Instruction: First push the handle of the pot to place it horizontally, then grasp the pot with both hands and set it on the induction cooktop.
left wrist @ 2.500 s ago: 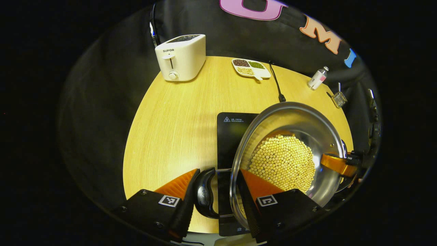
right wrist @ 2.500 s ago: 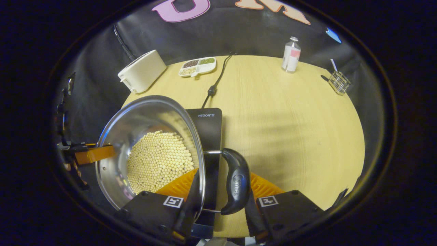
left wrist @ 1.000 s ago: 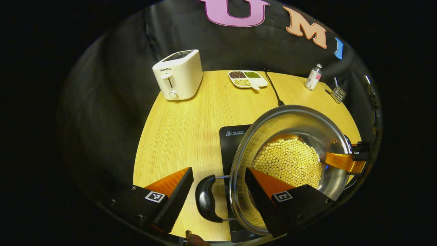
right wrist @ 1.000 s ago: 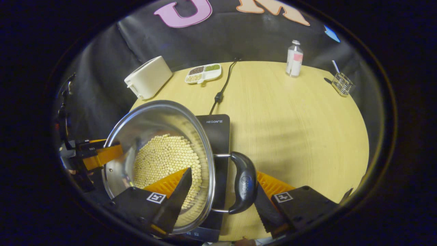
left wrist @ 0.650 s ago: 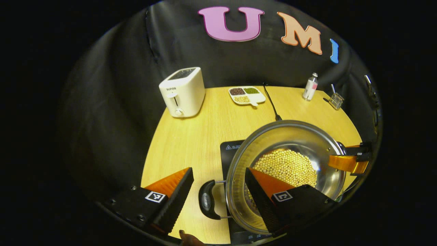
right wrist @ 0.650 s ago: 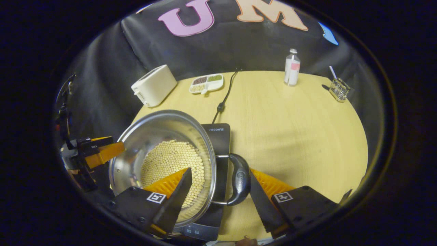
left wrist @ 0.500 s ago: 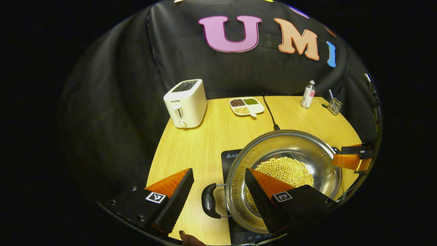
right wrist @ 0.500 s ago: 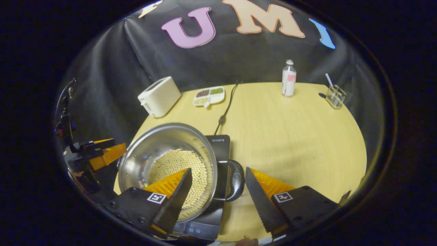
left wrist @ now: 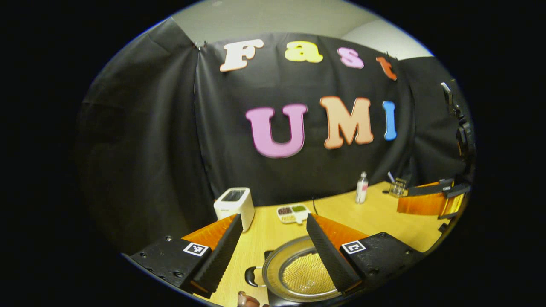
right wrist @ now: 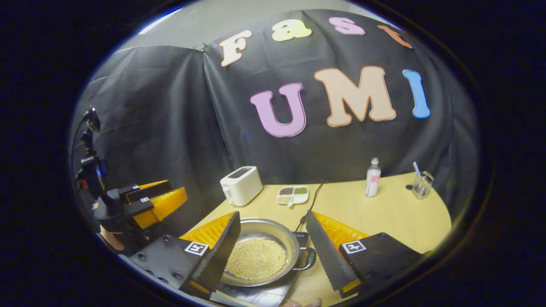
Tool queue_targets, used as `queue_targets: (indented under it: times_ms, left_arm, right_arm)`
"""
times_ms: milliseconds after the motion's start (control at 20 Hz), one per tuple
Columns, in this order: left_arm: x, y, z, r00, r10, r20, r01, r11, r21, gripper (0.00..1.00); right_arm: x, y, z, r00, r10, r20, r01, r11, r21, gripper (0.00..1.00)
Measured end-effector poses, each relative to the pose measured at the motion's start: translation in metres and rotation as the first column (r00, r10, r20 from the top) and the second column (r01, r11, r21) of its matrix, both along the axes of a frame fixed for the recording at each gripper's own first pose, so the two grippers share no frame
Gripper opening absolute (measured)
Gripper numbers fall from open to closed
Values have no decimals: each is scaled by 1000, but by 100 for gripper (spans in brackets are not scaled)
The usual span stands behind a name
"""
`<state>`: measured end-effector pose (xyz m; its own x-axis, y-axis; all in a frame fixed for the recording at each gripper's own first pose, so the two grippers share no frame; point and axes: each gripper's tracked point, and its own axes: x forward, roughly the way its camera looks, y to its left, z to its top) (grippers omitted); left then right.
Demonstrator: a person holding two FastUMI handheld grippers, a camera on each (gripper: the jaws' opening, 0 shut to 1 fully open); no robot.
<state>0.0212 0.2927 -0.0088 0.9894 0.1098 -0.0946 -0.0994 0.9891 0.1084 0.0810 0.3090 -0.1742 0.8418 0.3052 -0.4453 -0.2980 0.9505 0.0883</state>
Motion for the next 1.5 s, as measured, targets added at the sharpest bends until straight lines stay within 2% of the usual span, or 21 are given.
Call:
queue_targets:
  times_ms: [150, 250, 300, 350, 400, 450, 500, 800, 850, 900, 1500]
  left_arm:
    - [-4, -22, 21, 996, -21, 88, 20, 1000, 17, 97]
    - [-9, -38, 26, 992, -45, 114, 45, 999, -2, 100]
    - [-11, -41, 24, 992, -46, 114, 48, 999, -21, 100]
    - [-13, -44, 23, 992, -42, 119, 47, 998, -40, 99]
    - [-14, -45, 22, 993, -37, 115, 43, 998, -50, 94]
    - [-16, -46, 23, 992, -29, 122, 36, 998, -56, 99]
    - [-18, -49, 23, 993, -25, 119, 32, 998, -59, 100]
    - [-25, -68, 18, 994, -30, 108, 42, 993, -108, 100]
    - [-26, -70, 16, 995, -27, 100, 39, 992, -119, 97]
    - [-26, -73, 17, 994, -32, 104, 45, 991, -126, 100]
    - [-28, -93, 25, 992, -47, 114, 57, 994, -90, 98]
  right_arm:
    - [-7, -9, 23, 997, -23, 78, 22, 1000, 6, 94]
    - [-7, -22, 32, 992, -65, 108, 64, 998, 12, 94]
    - [-9, -28, 36, 991, -79, 111, 77, 997, 19, 97]
    - [-11, -31, 38, 990, -87, 108, 85, 996, 30, 97]
    - [-13, -35, 40, 990, -95, 108, 91, 995, 41, 97]
    - [-13, -39, 41, 989, -97, 111, 92, 995, 46, 94]
    - [-15, -41, 43, 989, -94, 113, 90, 995, 43, 97]
    - [-32, -44, 60, 987, -34, 156, 34, 999, 1, 97]
    - [-34, -46, 62, 987, -32, 158, 33, 999, -2, 97]
    - [-37, -46, 64, 986, -32, 164, 33, 999, -1, 97]
    - [-47, -75, 81, 973, -88, 214, 93, 996, -13, 97]
